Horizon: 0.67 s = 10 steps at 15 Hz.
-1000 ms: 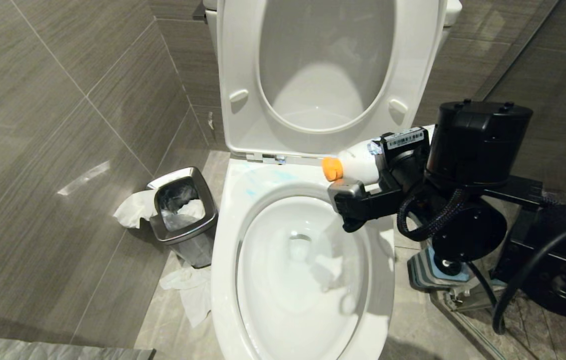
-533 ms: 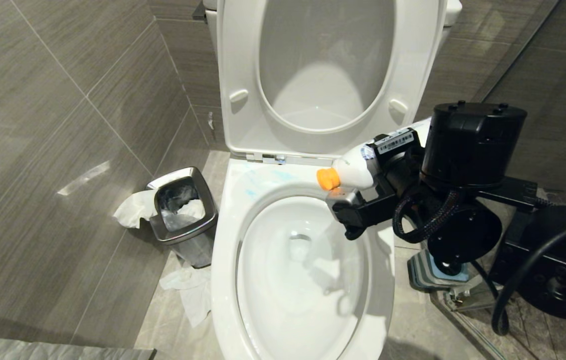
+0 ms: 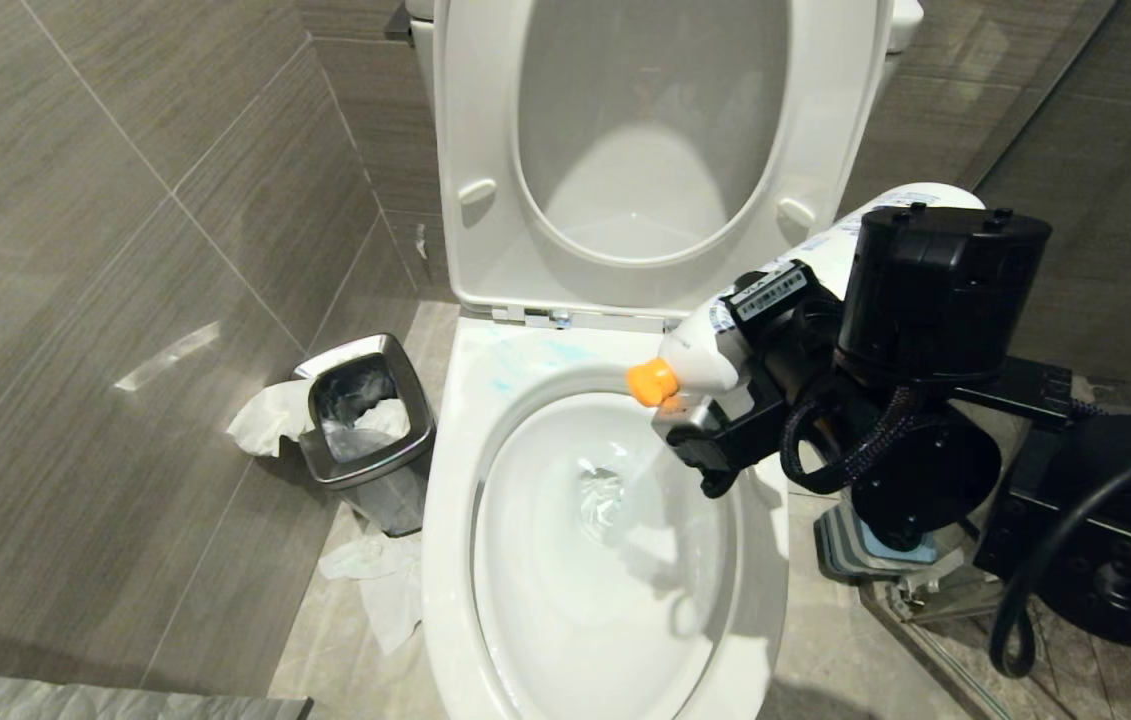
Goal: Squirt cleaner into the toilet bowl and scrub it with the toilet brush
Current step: Pour in the cleaning agent
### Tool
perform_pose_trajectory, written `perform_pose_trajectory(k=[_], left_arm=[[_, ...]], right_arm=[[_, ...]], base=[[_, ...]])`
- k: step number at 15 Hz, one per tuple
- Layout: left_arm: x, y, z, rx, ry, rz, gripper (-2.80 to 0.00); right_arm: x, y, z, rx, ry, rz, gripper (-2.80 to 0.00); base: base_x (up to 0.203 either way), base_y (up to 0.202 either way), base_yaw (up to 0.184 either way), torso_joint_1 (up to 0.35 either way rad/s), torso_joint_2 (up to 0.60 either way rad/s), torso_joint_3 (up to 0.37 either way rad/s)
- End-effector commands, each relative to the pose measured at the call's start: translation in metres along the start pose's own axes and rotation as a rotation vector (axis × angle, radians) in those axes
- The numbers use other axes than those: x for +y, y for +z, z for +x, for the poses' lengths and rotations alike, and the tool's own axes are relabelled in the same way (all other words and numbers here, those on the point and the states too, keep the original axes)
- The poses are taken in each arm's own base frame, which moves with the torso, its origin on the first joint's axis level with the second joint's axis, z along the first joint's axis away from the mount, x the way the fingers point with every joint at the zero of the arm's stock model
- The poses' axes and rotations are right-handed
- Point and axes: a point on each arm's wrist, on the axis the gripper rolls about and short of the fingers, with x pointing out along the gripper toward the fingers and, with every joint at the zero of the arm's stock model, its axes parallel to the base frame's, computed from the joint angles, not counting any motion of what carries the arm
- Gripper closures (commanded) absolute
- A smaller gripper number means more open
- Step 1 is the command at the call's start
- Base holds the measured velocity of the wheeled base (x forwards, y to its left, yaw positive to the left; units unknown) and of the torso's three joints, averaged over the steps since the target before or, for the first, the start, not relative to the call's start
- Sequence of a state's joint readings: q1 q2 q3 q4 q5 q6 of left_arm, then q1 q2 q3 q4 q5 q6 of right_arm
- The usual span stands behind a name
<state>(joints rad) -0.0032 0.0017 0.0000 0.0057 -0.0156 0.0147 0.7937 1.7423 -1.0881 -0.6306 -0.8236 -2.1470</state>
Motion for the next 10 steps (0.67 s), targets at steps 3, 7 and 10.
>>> perform_pose_trajectory(k=[3,7,10], left_arm=[[0.0,0.0,0.0,0.002,0.0,0.001,0.0],[0.0,0.0,0.0,0.002,0.0,-0.001,0.0],[0.0,0.0,0.0,0.002,0.0,0.001,0.0]], right_arm=[[-0.005,0.01,-0.004,-0.017,-0.02,-0.08,0.0],[-0.011,0.023,0.003,0.004,-0.068,-0.048,0.0],[-0.012,0.027,0.007,0.041,-0.084,-0.004,0.0]], base=[[0.0,0.0,0.0,0.0,0.0,0.0],[0.0,0.0,0.0,0.0,0.0,0.0],[0.0,0.0,0.0,0.0,0.0,0.0]])
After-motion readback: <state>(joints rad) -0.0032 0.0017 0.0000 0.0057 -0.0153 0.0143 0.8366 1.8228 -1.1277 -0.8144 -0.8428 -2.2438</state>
